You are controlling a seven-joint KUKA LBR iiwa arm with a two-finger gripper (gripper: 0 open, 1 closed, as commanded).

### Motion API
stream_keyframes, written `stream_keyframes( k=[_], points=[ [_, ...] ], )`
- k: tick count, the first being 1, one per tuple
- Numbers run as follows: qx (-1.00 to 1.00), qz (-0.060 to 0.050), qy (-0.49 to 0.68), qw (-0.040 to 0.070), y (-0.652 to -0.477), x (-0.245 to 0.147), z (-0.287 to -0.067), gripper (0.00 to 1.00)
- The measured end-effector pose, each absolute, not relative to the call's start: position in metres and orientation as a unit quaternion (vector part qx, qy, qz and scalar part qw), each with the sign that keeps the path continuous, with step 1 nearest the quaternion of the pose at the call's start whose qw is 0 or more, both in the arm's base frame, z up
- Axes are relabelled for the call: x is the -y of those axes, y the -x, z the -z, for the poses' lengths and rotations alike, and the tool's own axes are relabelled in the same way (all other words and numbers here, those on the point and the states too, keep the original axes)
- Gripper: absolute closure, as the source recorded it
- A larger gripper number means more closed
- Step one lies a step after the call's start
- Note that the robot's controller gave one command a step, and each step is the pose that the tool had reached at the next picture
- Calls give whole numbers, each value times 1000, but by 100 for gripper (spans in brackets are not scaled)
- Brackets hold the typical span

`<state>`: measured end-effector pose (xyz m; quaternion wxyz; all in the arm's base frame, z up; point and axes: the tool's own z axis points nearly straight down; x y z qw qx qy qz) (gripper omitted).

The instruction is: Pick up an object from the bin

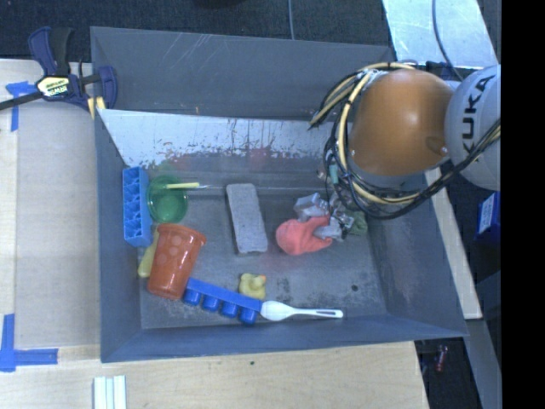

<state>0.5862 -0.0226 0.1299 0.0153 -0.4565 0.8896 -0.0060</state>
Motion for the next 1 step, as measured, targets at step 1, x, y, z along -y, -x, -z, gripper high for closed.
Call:
stream_keyframes(
  k=[1],
  points=[
    [-894, 6, 448, 16, -599, 35, -207, 100]
  ],
)
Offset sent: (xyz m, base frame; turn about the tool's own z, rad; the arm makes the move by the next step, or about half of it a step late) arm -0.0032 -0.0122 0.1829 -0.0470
